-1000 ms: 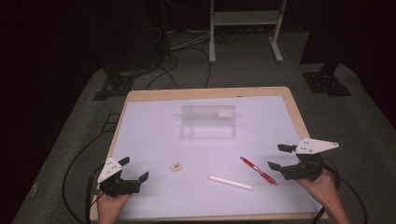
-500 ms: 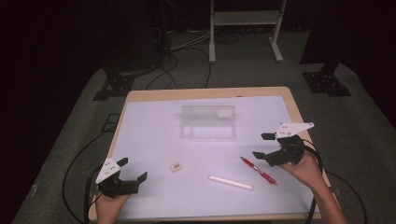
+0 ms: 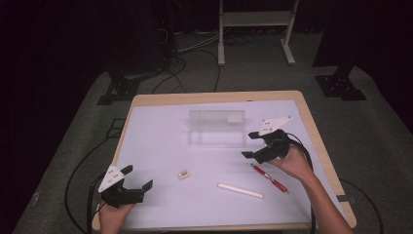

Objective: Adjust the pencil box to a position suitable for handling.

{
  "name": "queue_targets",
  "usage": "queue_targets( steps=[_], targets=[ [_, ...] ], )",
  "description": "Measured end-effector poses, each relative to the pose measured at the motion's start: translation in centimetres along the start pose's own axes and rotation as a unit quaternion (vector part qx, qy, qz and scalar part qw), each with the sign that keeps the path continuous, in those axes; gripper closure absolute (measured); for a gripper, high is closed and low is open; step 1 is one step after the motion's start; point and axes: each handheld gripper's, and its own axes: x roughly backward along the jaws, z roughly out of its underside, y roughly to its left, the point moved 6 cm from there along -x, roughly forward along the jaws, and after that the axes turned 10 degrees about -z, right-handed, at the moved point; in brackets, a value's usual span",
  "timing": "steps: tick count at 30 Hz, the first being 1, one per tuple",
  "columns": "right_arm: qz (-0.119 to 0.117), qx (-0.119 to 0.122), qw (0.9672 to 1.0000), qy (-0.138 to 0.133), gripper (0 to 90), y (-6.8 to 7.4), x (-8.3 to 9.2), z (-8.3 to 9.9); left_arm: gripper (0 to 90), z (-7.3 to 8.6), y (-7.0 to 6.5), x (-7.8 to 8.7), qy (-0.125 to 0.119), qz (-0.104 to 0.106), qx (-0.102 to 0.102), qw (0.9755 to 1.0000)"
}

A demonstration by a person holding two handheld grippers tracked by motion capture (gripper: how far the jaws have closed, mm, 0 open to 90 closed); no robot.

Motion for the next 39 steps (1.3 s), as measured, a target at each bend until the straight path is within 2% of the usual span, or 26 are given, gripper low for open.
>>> queue_targets(
  steps=[2, 6, 8, 11, 18, 24, 28, 31, 35, 39],
  targets=[
    [-0.004, 0.006, 0.9999, 0.01, 24.0, -0.4, -0.8, -0.2, 3.6, 0.0, 0.0, 0.0, 0.001, 0.0, -0.002, 1.0],
    [-0.011, 0.006, 0.9998, 0.015, 24.7, -1.1, -1.9, -0.6, 3.6, 0.0, 0.0, 0.0, 0.002, 0.001, -0.002, 1.0],
    [-0.012, 0.014, 0.9997, 0.013, 25.6, -1.3, -2.5, -0.8, 3.6, 0.0, 0.0, 0.0, 0.002, 0.001, -0.002, 1.0],
    [-0.019, 0.016, 0.9994, 0.027, 25.6, -1.8, -3.6, -1.0, 3.6, 0.1, 0.0, 0.0, 0.003, 0.001, -0.001, 1.0],
    [-0.027, 0.025, 0.9987, 0.036, 28.4, -2.6, -5.7, -1.6, 3.6, 0.1, 0.0, 0.1, 0.001, 0.002, 0.001, 1.0],
    [-0.035, 0.015, 0.9982, 0.046, 28.9, -3.5, -7.4, -1.0, 3.6, 0.1, 0.1, 0.2, -0.002, 0.002, 0.005, 1.0],
    [-0.038, 0.001, 0.9985, 0.039, 30.7, -4.4, -8.6, -0.7, 3.6, 0.0, 0.1, 0.2, -0.004, 0.004, 0.006, 1.0],
    [-0.039, 0.0, 0.9984, 0.041, 33.9, -4.9, -9.4, -0.3, 3.6, 0.0, 0.2, 0.2, -0.007, 0.006, 0.01, 0.9999],
    [-0.033, -0.002, 0.9977, 0.059, 38.6, -5.7, -10.4, 0.5, 3.6, 0.0, 0.2, 0.3, -0.009, 0.009, 0.013, 0.9998],
    [-0.038, -0.008, 0.9969, 0.068, 43.5, -6.1, -10.9, 0.9, 3.6, 0.0, 0.2, 0.4, -0.01, 0.009, 0.015, 0.9998]
  ],
)
